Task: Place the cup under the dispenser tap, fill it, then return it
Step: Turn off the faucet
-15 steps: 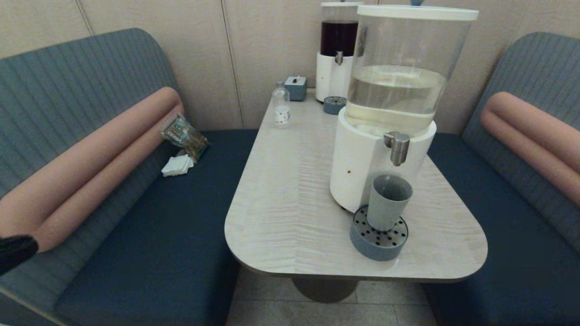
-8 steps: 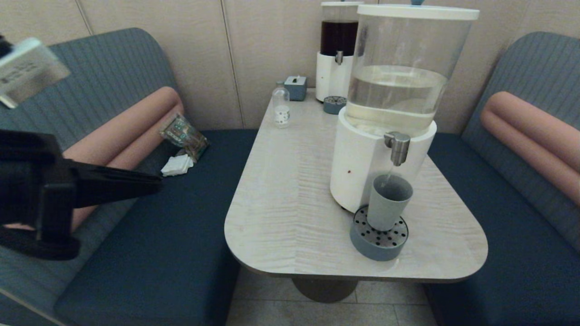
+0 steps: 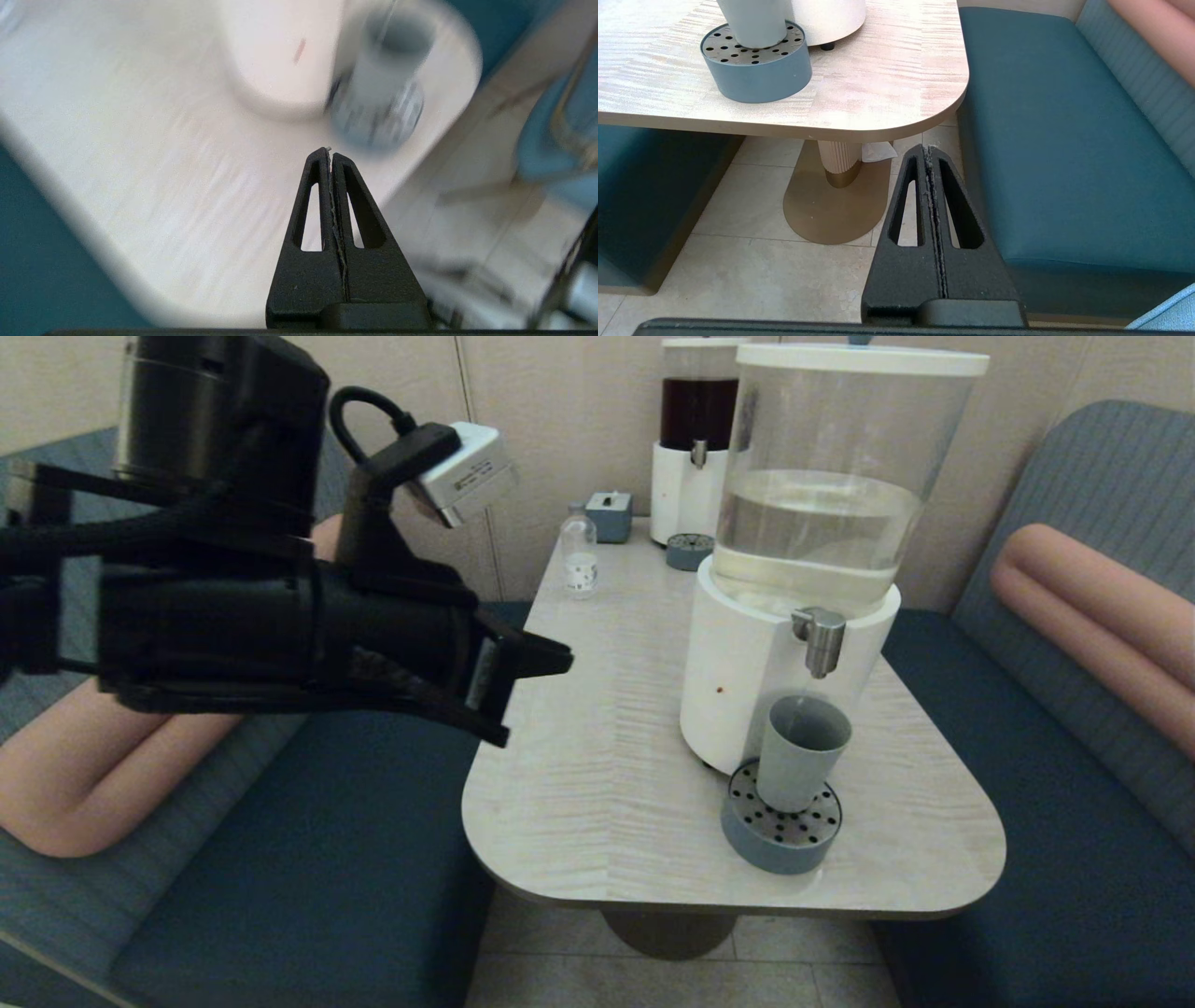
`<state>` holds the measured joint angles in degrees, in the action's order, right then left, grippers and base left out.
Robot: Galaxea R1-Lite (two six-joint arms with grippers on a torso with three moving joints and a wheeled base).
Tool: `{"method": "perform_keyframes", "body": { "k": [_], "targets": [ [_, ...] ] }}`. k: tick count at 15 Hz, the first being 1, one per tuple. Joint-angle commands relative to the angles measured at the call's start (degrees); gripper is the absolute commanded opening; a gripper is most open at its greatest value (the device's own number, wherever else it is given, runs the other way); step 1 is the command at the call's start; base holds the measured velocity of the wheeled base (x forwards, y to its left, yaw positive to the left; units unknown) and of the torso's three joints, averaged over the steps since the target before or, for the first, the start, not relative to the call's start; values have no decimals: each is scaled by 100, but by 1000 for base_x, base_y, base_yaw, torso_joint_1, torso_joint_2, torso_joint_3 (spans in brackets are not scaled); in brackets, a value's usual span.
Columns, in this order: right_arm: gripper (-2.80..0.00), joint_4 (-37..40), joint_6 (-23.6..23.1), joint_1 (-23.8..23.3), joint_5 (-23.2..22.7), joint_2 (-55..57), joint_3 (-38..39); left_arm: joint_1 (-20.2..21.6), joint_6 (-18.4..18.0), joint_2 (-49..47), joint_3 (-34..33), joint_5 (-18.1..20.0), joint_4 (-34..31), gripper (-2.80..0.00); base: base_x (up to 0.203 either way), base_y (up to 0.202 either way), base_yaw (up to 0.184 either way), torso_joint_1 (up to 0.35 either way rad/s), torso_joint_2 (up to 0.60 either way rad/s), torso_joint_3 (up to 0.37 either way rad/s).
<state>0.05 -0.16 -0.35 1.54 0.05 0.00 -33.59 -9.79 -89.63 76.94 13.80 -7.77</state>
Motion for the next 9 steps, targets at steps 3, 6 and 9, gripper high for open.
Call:
{"method": "perform_keyframes", "body": {
  "k": [3, 6, 9],
  "targets": [
    [-280, -2, -2, 0, 1, 13, 9, -546, 899, -931, -517, 52, 3369, -280, 0, 0, 0, 0, 0, 0],
    [-280, -5, -2, 0, -4, 13, 9, -699, 1606, -1273, -1095, 49, 5037, -280, 0, 0, 0, 0, 0, 0],
    [-280, 4, -2, 0, -4, 13, 9, -753, 1729, -1504, -1710, 41, 6793, -280, 0, 0, 0, 0, 0, 0]
  ]
}}
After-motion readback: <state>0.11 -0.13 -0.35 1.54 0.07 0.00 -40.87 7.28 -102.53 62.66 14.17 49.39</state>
